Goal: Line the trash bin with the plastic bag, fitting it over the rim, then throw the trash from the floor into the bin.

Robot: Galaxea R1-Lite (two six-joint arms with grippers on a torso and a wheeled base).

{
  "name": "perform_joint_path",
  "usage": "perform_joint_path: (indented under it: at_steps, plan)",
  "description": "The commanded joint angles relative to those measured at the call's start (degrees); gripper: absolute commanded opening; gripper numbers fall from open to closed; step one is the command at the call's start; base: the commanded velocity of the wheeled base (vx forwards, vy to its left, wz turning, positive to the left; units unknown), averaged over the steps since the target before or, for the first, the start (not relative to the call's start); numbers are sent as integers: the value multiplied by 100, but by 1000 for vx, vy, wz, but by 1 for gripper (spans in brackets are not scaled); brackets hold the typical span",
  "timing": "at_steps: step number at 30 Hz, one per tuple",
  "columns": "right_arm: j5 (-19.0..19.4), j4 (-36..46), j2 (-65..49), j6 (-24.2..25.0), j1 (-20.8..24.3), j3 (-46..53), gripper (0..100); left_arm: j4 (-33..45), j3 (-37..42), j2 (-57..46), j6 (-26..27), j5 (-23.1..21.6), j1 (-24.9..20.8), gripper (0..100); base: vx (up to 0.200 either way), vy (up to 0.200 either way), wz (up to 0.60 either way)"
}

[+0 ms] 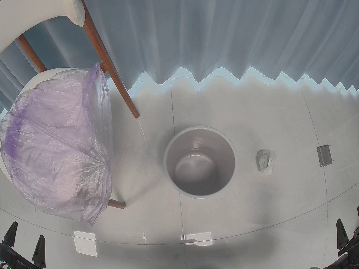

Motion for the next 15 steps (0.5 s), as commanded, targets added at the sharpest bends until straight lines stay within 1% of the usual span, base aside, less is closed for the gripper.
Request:
perform_joint_path:
  at_steps: [1, 3, 4, 6, 12, 15]
  plan:
    - [0, -2, -99, 2, 1, 101, 100, -314, 101, -93, -15, 8, 5, 100, 0, 0, 0]
    - [0, -2, -99, 2, 1, 101, 100, -911, 101, -93, 12, -62, 5, 100, 0, 0, 0]
    - [0, -2, -99, 2, 1, 101, 100, -1026, 101, -93, 29, -168, 5, 100, 0, 0, 0]
    - [0, 7, -99, 2, 1, 101, 100, -991, 101, -93, 38, -396, 5, 100, 0, 0, 0]
    - [0, -2, -99, 2, 1, 101, 100, -1052, 57, -93, 284, -467, -4, 100, 0, 0, 0]
    - [-9, -2, -99, 55, 1, 101, 100, -903, -391, 48, 223, -651, -65, 100, 0, 0, 0]
